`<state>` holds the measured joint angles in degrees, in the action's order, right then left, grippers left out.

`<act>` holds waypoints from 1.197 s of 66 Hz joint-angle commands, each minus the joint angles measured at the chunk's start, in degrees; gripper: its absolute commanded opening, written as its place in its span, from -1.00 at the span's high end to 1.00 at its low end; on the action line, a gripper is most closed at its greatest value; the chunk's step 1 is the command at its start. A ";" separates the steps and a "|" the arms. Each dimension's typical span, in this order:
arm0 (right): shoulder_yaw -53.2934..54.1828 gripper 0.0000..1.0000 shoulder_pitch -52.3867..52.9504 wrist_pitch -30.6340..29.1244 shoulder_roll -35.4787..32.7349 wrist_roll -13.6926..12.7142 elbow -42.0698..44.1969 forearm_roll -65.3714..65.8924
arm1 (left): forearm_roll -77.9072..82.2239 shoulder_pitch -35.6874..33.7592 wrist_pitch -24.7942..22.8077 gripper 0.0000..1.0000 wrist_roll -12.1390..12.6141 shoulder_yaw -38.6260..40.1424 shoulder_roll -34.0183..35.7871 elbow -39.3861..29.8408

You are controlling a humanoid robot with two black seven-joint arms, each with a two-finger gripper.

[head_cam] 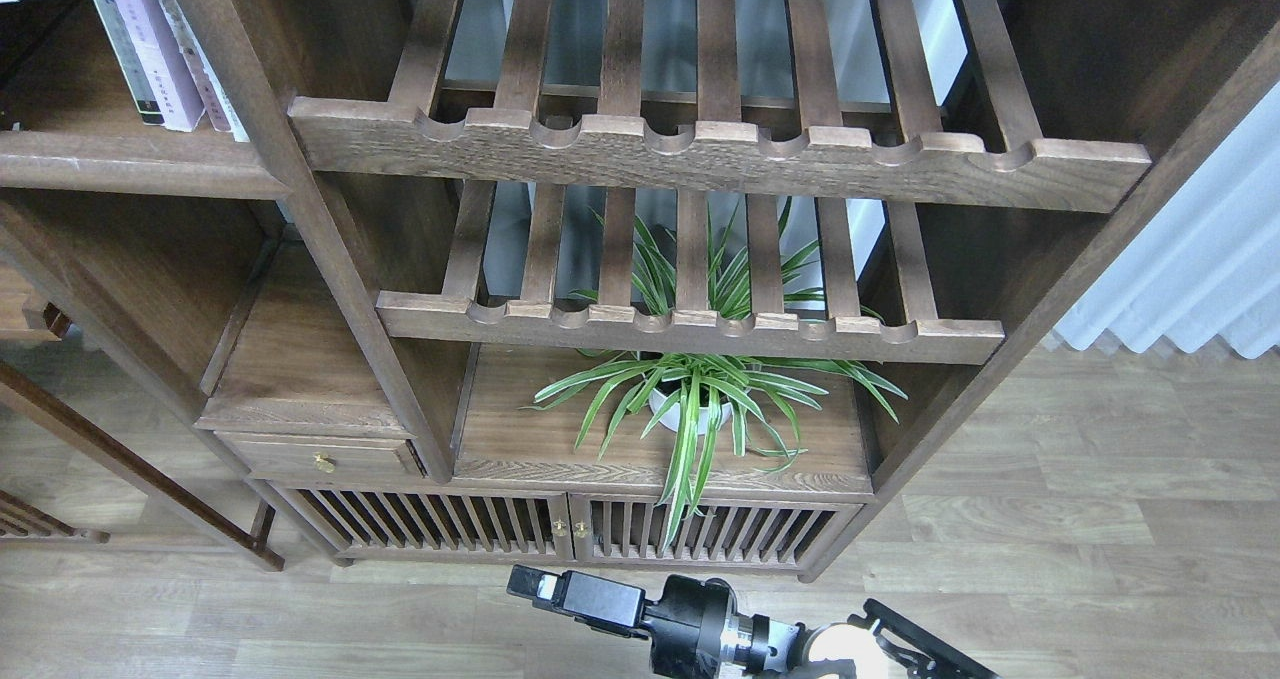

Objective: Organize books on shelf
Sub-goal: 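Place the red book on the side shelf with the left gripper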

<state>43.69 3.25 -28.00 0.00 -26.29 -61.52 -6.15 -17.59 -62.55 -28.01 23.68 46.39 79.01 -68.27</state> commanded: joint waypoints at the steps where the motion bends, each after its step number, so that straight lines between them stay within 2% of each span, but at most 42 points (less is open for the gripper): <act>1: -0.01 -1.00 0.00 0.00 0.00 0.01 0.08 0.00 | 0.02 -2.84 0.01 0.82 1.63 -3.76 -0.79 2.43; 23: 0.08 -1.00 0.00 0.00 0.00 0.01 0.08 0.00 | 3.18 -3.01 0.01 0.82 1.99 -4.12 -5.36 10.34; 41: 0.08 -1.00 -0.08 0.00 0.00 0.09 0.08 0.00 | 7.92 -5.64 0.01 0.82 1.99 -4.12 -13.53 15.79; 62: 0.08 -1.00 -0.70 0.00 0.00 0.09 0.08 0.00 | 13.11 -12.15 0.01 0.82 2.07 -4.91 -20.73 19.48; 79: 0.96 -1.00 -1.23 0.00 0.00 0.01 0.08 0.00 | 14.52 -12.51 0.01 0.79 2.07 -5.26 -23.29 21.33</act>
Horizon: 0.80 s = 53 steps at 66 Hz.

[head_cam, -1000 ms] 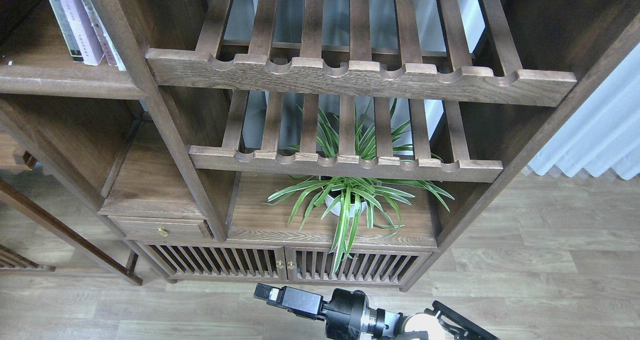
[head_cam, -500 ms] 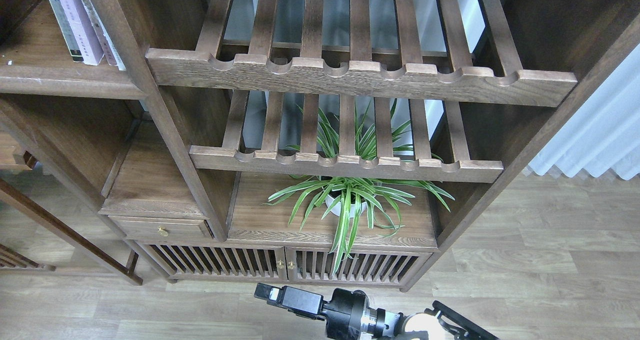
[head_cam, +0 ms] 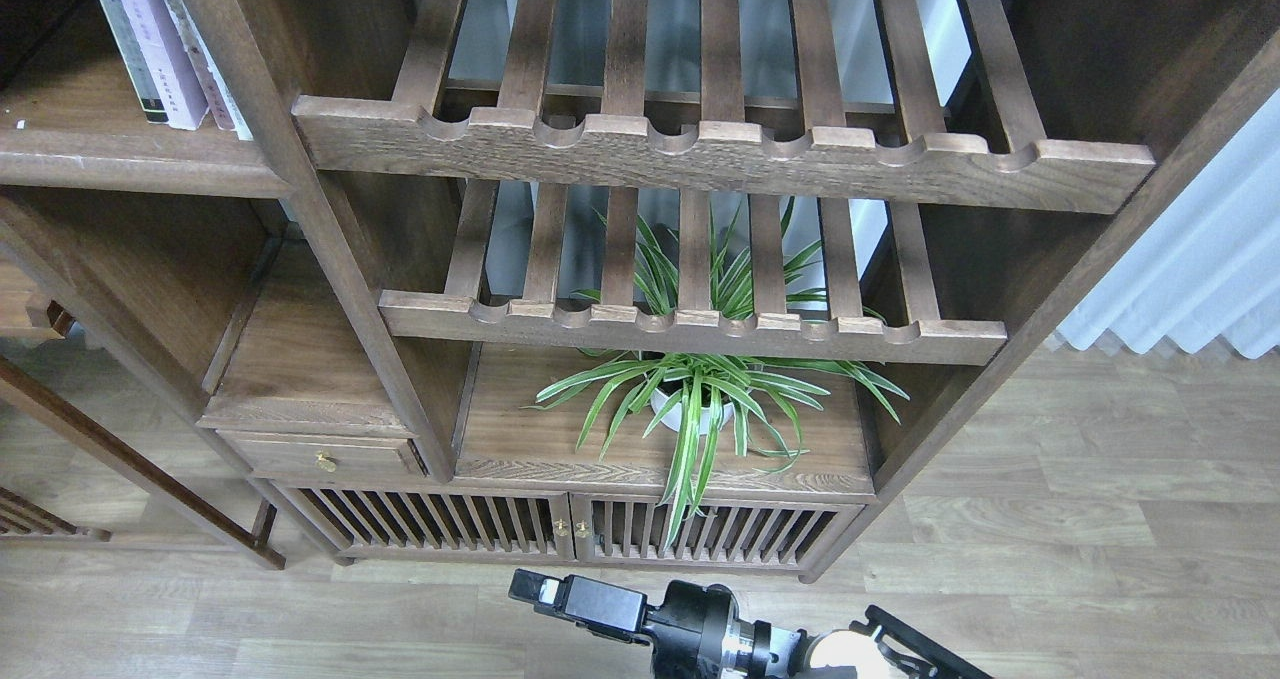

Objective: Organize books on shelf
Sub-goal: 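Place the red book on the side shelf with the left gripper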

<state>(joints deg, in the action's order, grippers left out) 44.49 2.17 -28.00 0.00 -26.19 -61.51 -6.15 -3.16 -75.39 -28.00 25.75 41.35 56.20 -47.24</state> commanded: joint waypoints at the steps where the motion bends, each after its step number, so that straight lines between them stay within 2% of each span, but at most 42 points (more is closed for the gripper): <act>1: 0.16 -1.00 -0.24 0.00 0.00 -0.08 0.07 0.00 | 0.08 0.33 0.00 0.79 0.00 -0.21 -0.48 0.39; 35: 0.07 -1.00 -0.15 0.00 0.00 -0.08 0.07 0.00 | 0.08 -0.28 0.00 0.75 0.00 -1.36 -6.19 3.11; 39: 0.07 -1.00 -0.15 0.00 0.00 -0.08 0.07 0.00 | -0.01 -0.37 0.00 0.52 -0.26 -0.92 -7.59 3.11; 40: 0.07 -1.00 -0.15 0.00 0.00 -0.08 0.07 0.00 | 0.08 -0.37 0.00 0.38 -0.26 -0.57 -8.21 3.20; 43: 0.07 -1.00 -0.15 0.00 0.00 -0.08 0.07 0.00 | 0.08 -0.28 0.00 0.20 -0.18 -0.57 -8.56 3.20; 45: 0.07 -1.00 -0.24 0.00 0.00 -0.08 0.07 0.00 | -0.01 -0.11 0.00 -0.02 -0.18 -0.65 -8.48 3.12; 47: 0.07 -1.00 -0.24 0.00 0.00 -0.08 0.07 0.00 | -0.01 -0.02 0.00 -0.13 -0.18 -0.57 -8.39 3.11; 48: 0.16 -1.00 -0.24 0.00 0.00 0.00 0.07 0.00 | -0.09 0.24 0.00 -0.28 -0.52 -0.39 -7.87 3.03; 53: 0.33 -1.00 -0.24 0.00 0.00 0.09 0.07 -0.35 | -0.71 0.42 0.00 -0.37 -0.97 -0.22 -7.16 2.76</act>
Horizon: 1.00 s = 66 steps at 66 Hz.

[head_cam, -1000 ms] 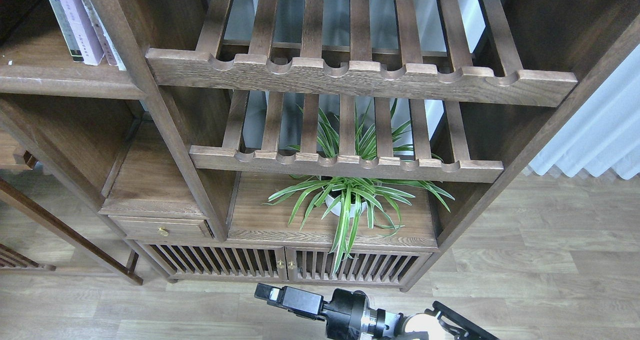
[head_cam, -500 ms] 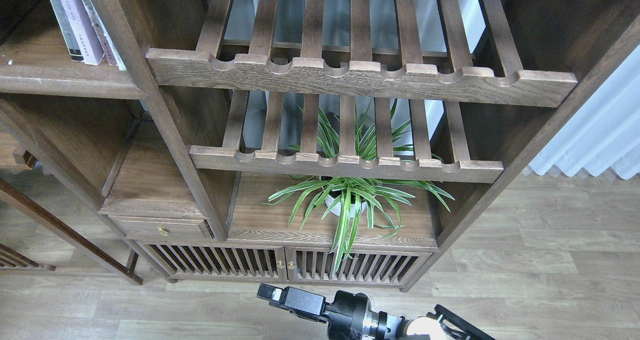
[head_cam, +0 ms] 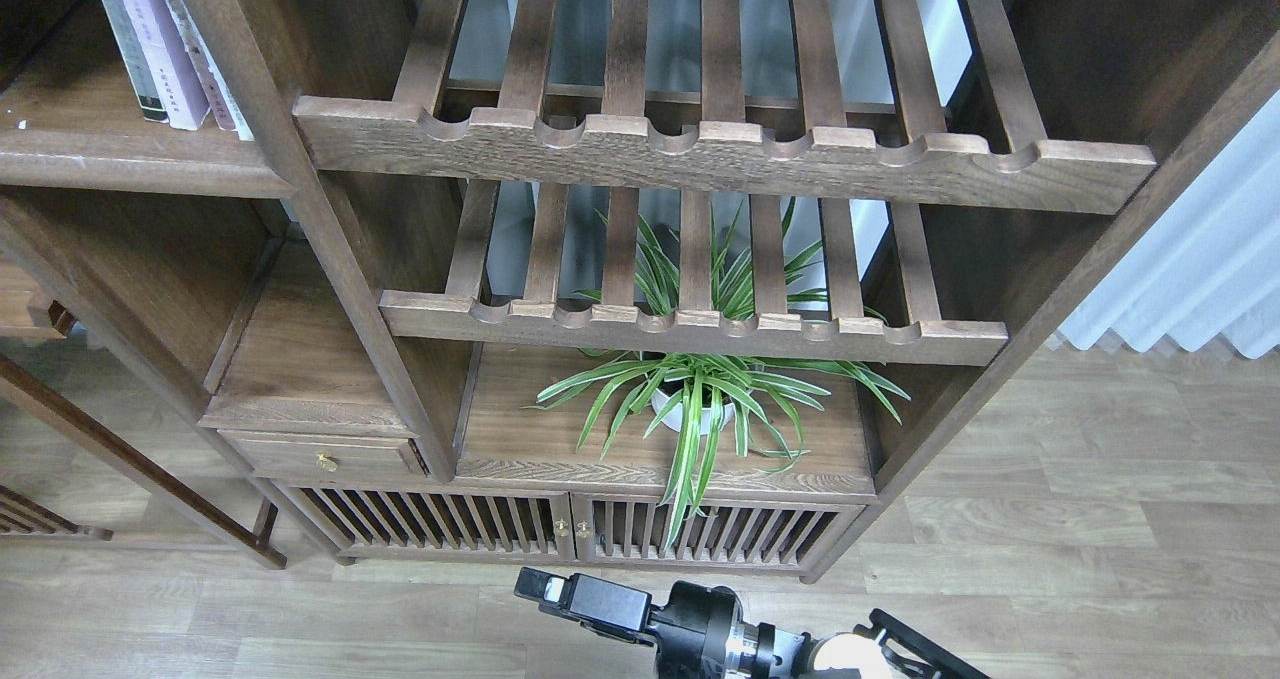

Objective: Organize books on shelf
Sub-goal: 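Place the red book on the side shelf with the left gripper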

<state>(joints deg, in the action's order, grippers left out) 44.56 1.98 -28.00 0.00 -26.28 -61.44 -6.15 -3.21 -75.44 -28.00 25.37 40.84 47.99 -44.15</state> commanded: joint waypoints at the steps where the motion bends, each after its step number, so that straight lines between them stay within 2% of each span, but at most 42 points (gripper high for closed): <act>1: 0.35 -1.00 -0.05 0.00 0.00 0.27 -0.09 -0.44 | -0.65 0.47 0.00 -0.38 -0.67 0.30 1.23 -0.32; 10: 3.33 -1.00 0.04 0.00 0.00 1.32 -0.35 -0.44 | -3.28 2.75 0.00 -0.45 -2.95 0.56 4.03 -1.02; 23: 3.60 -1.00 0.04 0.00 0.00 1.50 -0.35 -0.44 | -4.87 4.95 0.00 -0.45 -3.48 0.82 8.26 -4.63; 31: 3.69 -1.00 0.04 0.00 0.00 2.55 -0.44 -0.44 | -6.89 6.88 0.00 -0.45 -4.80 0.82 10.80 -7.00; 48: 3.69 -1.00 0.04 0.00 0.00 3.17 -0.62 -0.44 | -11.37 13.47 0.00 -0.43 -6.21 0.74 17.57 -15.61; 59: 3.69 -1.00 0.04 0.00 0.00 4.39 -0.88 -0.44 | -13.13 17.33 0.00 -0.41 -10.34 0.65 21.44 -20.26; 66: 3.69 -1.00 0.04 0.00 0.00 4.66 -0.97 -0.44 | -13.48 19.62 0.00 -0.41 -10.96 0.65 22.84 -23.34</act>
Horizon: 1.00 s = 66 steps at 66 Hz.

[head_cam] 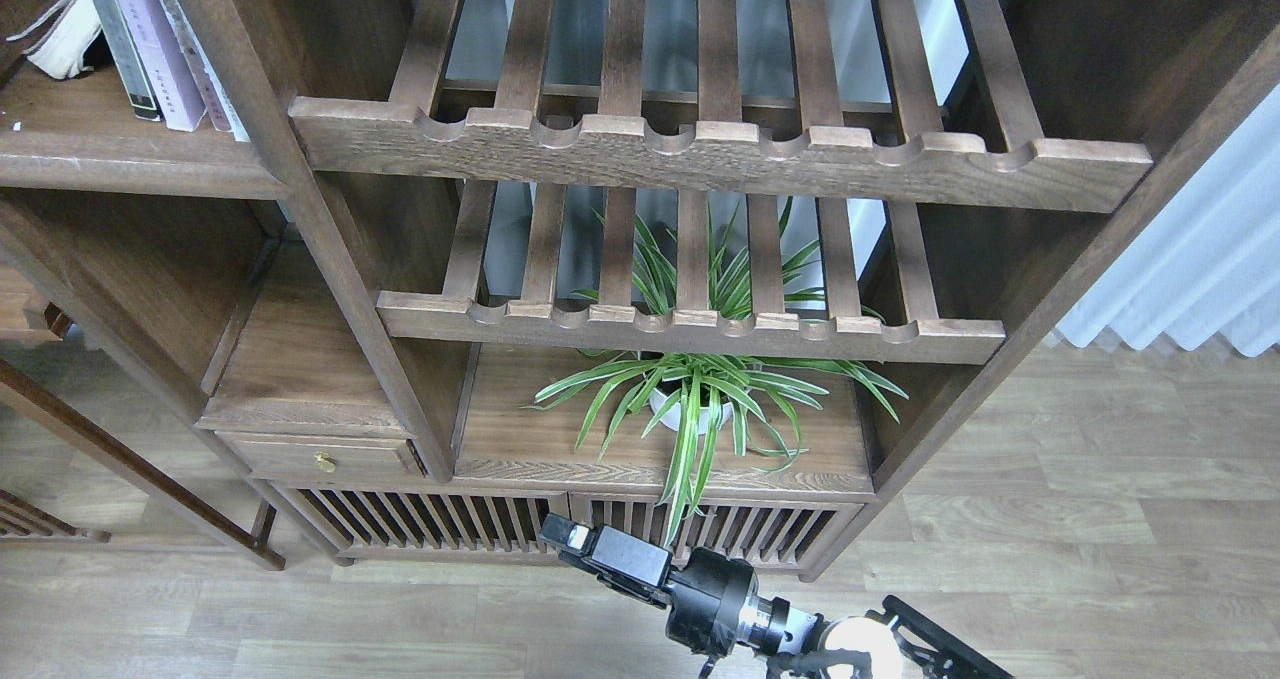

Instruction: Organize books on shelf

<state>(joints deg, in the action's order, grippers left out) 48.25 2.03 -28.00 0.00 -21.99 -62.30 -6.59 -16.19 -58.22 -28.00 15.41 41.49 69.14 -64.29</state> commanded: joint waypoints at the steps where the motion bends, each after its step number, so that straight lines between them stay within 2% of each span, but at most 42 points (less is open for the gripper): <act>1: 0.00 -1.00 -0.01 0.00 0.00 0.36 -0.10 0.00 | -0.60 2.59 0.00 -0.41 -0.99 -0.01 1.87 -3.38; 12: 0.08 -1.00 -0.01 0.00 0.00 0.36 -0.19 0.00 | -1.92 5.57 0.00 -0.41 -1.96 -0.10 3.45 -5.84; 66: 0.08 -1.00 -0.10 0.00 0.00 0.54 -0.19 0.00 | -2.88 15.42 0.00 -0.37 -3.01 -1.68 7.06 -14.02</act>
<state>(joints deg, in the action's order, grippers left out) 48.27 1.93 -28.00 0.00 -21.51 -62.50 -6.59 -18.34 -44.56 -28.00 12.58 40.55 76.15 -77.42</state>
